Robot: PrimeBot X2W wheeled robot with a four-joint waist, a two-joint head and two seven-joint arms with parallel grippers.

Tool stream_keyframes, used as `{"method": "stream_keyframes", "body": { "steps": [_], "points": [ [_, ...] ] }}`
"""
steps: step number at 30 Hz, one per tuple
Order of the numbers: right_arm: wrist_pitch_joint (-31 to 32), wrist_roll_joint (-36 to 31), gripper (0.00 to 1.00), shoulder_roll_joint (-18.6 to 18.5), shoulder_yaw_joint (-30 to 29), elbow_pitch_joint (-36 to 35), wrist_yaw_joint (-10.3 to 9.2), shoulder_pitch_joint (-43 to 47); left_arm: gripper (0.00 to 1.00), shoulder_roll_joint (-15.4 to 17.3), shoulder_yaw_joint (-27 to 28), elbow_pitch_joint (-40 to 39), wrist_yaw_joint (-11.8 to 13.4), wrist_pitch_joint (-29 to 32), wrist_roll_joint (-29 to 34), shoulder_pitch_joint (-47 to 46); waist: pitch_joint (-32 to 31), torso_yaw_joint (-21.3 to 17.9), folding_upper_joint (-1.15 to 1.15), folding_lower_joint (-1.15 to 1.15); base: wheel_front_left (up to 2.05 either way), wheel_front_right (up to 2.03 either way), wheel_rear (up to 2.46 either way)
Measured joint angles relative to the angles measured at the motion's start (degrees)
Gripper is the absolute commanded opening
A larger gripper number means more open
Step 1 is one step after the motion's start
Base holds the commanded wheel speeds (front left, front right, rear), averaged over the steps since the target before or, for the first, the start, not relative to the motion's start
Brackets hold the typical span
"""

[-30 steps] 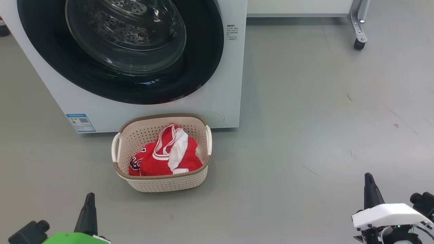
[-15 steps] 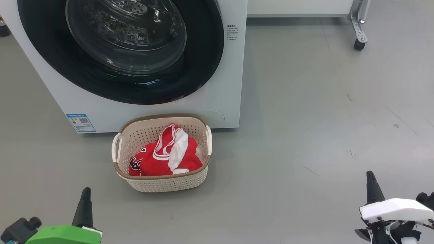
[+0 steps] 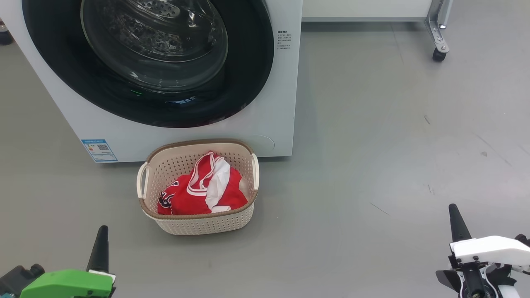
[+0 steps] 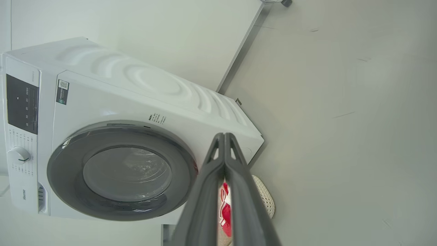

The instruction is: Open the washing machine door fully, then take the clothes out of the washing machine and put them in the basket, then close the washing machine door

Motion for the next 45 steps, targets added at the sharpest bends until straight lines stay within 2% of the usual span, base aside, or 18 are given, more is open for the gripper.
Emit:
{"method": "stream_keyframes", "body": {
  "steps": [29, 45],
  "points": [
    [5.9, 22.1, 0.0, 0.0, -3.3, 1.6, 1.69, -3.5, 0.0, -0.4, 2.6, 1.6, 0.0, 5.3, -18.6, -3.6, -0.1, 0.1, 0.0, 0.0, 0.0, 0.0, 0.0],
    [5.9, 22.7, 0.0, 0.0, -3.5, 1.7, 1.71, -3.6, 0.0, -0.5, 2.7, 1.9, 0.0, 5.3, -20.0, -3.9, -0.1, 0.1, 0.0, 0.0, 0.0, 0.0, 0.0]
  ]
}}
